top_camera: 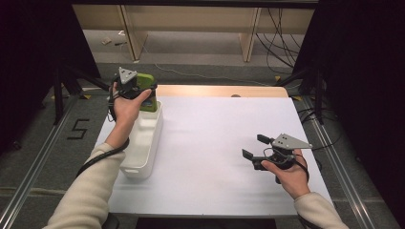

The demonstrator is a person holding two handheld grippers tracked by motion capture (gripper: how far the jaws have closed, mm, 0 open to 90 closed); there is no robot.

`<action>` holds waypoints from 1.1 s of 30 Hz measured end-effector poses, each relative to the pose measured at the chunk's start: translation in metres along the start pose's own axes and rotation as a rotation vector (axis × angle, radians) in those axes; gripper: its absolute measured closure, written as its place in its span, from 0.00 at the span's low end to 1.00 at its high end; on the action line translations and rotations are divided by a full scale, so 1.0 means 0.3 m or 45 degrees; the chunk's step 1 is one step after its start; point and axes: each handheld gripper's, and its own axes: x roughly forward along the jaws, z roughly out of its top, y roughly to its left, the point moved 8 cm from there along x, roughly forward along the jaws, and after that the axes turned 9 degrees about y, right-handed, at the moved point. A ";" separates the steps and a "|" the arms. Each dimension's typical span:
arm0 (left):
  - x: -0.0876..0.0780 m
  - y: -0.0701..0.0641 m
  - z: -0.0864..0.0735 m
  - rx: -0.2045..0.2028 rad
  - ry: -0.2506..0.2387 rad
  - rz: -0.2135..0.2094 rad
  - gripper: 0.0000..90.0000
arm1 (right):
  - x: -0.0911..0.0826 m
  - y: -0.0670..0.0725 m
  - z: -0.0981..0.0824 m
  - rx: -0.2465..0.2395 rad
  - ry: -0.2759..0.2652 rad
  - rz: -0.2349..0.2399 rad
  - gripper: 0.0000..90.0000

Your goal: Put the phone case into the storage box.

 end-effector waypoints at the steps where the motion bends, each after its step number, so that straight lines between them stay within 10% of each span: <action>1: 0.002 0.000 -0.001 0.000 0.002 -0.001 0.17 | 0.000 0.000 0.000 0.000 0.000 0.000 0.18; 33: 0.033 0.007 -0.024 -0.003 0.028 0.005 0.17 | 0.000 0.000 -0.002 -0.003 0.004 0.001 0.18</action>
